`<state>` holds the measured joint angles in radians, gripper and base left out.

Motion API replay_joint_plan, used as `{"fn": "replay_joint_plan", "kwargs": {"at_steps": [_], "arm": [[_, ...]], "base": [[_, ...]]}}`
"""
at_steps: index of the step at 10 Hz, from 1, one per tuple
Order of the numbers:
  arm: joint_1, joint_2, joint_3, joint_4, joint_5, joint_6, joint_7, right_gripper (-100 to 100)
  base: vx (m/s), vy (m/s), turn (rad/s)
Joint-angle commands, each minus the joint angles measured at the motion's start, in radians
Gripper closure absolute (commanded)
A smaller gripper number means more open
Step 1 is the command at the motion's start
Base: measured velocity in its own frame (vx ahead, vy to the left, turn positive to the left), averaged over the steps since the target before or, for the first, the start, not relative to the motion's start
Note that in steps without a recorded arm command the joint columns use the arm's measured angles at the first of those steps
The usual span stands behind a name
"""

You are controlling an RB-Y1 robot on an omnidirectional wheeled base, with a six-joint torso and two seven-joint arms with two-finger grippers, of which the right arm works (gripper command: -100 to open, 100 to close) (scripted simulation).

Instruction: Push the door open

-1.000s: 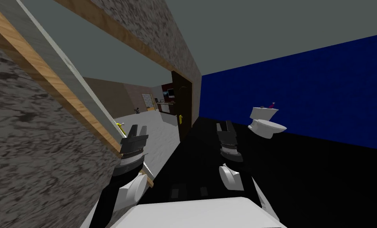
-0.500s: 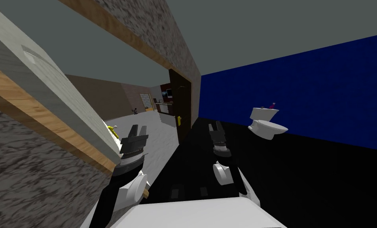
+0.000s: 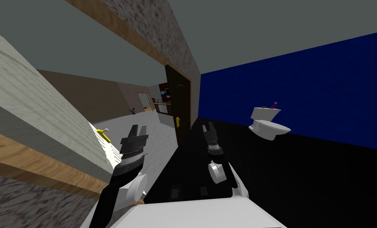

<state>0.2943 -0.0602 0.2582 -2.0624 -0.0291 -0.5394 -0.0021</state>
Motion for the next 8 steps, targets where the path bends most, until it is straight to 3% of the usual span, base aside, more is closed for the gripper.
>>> {"fn": "replay_joint_plan", "kwargs": {"at_steps": [1, 5, 8], "arm": [[-0.024, -0.009, 0.037, 0.038, -0.003, 0.005, -0.011, -100], [-0.077, -0.023, 0.109, 0.112, -0.008, 0.018, -0.033, -100], [-0.133, -0.034, 0.184, 0.19, -0.013, 0.033, -0.055, -100]], "base": [[0.132, -0.016, -0.034], [0.142, -0.028, -0.023], [0.147, -0.028, -0.031]]}}
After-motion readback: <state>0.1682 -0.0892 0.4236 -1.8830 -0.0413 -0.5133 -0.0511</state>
